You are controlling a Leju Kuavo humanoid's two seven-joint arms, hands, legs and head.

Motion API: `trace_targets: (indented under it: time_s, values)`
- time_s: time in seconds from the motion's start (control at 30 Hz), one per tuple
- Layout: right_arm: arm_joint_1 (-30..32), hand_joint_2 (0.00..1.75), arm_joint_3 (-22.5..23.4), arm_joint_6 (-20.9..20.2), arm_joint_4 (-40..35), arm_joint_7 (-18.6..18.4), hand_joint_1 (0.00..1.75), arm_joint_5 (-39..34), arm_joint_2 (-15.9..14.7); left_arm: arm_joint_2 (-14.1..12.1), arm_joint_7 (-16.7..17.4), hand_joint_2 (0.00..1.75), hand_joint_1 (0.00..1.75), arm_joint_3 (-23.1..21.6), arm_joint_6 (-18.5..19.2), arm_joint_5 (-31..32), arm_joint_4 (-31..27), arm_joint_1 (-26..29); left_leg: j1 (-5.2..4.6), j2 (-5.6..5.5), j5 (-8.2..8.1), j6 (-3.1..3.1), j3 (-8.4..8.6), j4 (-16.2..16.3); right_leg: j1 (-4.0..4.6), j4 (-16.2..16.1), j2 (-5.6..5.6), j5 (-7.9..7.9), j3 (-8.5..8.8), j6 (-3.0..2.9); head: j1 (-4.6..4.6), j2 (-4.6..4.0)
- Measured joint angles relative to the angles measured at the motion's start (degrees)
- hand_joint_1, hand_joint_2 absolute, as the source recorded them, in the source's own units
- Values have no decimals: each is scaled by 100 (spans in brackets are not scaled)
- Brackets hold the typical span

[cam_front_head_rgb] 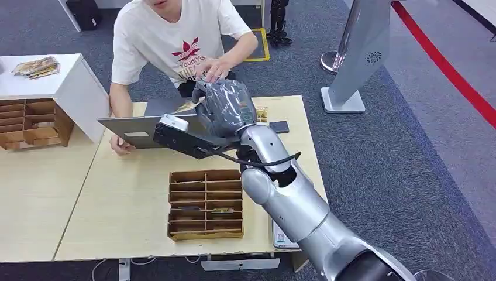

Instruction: Pass the card to the sensor for recognition and then transmit it.

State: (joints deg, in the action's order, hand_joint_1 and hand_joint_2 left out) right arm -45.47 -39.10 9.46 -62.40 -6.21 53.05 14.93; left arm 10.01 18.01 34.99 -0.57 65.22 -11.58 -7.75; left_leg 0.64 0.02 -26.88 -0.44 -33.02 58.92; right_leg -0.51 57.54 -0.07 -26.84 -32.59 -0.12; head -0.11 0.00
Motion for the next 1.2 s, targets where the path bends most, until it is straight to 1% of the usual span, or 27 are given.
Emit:
trace_targets:
  time_s: [0.13, 0.23, 0.43, 0.47, 0.5, 0.53, 0.57, 0.6, 0.63, 0.8, 0.83, 0.97, 1.03, 1.1, 1.2]
  values:
    - [-342, 175, 116, 63, 579, -46, 175, 269, 105, 7, 44, 0, 0, -96, 13, 44, 0, -47, 0, -1, 2, 0, 0, 0, 0, 0, -1, 2, 0, 1, 2, 0]
    - [-493, 175, 188, 87, 895, -142, 175, 399, 168, 22, 65, 0, 0, -113, 17, 63, 0, -64, 0, 0, 3, 0, 1, 0, 0, 0, 0, 3, 0, 1, 0, 0]
    - [-666, 175, 315, 208, 1407, -159, 175, 701, 223, 33, 70, 0, 0, -195, 20, 63, 0, -74, 0, -1, 4, 1, 0, 0, 0, 0, -1, 3, 0, 1, 0, 0]
    - [-668, 175, 334, 216, 1466, -159, 173, 714, 227, 37, 70, 0, 0, -203, 22, 63, -2, -75, 0, -2, 4, 1, 0, 0, 0, 0, -2, 3, 0, 1, 0, 0]
    - [-668, 175, 347, 219, 1518, -159, 161, 734, 229, 37, 70, 0, 0, -208, 22, 63, -2, -74, 0, -2, 4, 1, -1, 0, 0, 0, -1, 3, 0, 1, 2, 0]
    - [-668, 175, 354, 219, 1562, -162, 161, 749, 229, 39, 72, 0, 0, -208, 22, 63, -2, -75, 0, -1, 4, 1, -1, 0, 0, 0, -1, 3, 0, 1, 0, 0]
    - [-668, 175, 356, 219, 1608, -166, 147, 760, 234, 42, 72, 0, 0, -210, 22, 63, -2, -75, 0, -1, 4, 1, 0, 0, 0, 0, 0, 3, 0, 1, 0, 0]
    - [-667, 175, 361, 219, 1643, -179, 9, 773, 238, 44, 74, 0, 0, -212, 22, 61, -2, -76, 0, -1, 4, 1, 0, 0, 0, 0, 0, 3, -1, 1, 0, 0]
    - [-667, 175, 367, 219, 1680, -194, 0, 804, 242, 44, 83, 0, 0, -216, 22, 61, -2, -77, 0, -1, 4, 1, 0, 0, 0, 0, 0, 3, -1, 1, 0, 0]
    - [-663, 175, 380, 168, 1862, -148, 0, 760, 264, 46, 98, 0, 0, -240, 22, 37, -2, -77, 0, -1, 4, 1, 0, 0, 0, 0, 0, 3, -1, 1, 0, 0]
    - [-654, 0, 400, 113, 1884, -69, 0, 677, 275, 46, 103, 0, 0, -240, 22, 30, -2, -77, 0, -1, 4, 1, 0, 0, 0, 0, 0, 3, -1, 1, 0, 0]
    - [-470, 0, 502, -117, 1827, 485, 0, 110, 358, 46, 100, 0, 0, -240, 22, -52, -2, -76, 1, 0, 4, 1, 0, 0, 1, 0, 0, 3, -1, 1, 0, 0]
    - [-277, 0, 507, -311, 1607, 645, 0, -244, 387, 46, 100, 0, 0, -240, 22, -101, -2, -75, 1, -1, 4, 1, 0, 0, 2, 0, -1, 3, -1, 1, 0, 0]
    - [-94, 0, 505, -422, 1341, 706, 0, -486, 402, 44, 92, 0, 0, -240, 20, -129, -2, -73, 1, -1, 4, 1, -1, 0, 2, 0, -1, 2, -1, 1, 0, 0]
    - [39, 0, 503, -455, 1107, 711, 0, -549, 402, 44, 87, 0, 0, -240, 22, -144, -2, -73, 1, -1, 4, 1, -1, 0, 1, 0, 0, 2, -1, 1, 0, 0]
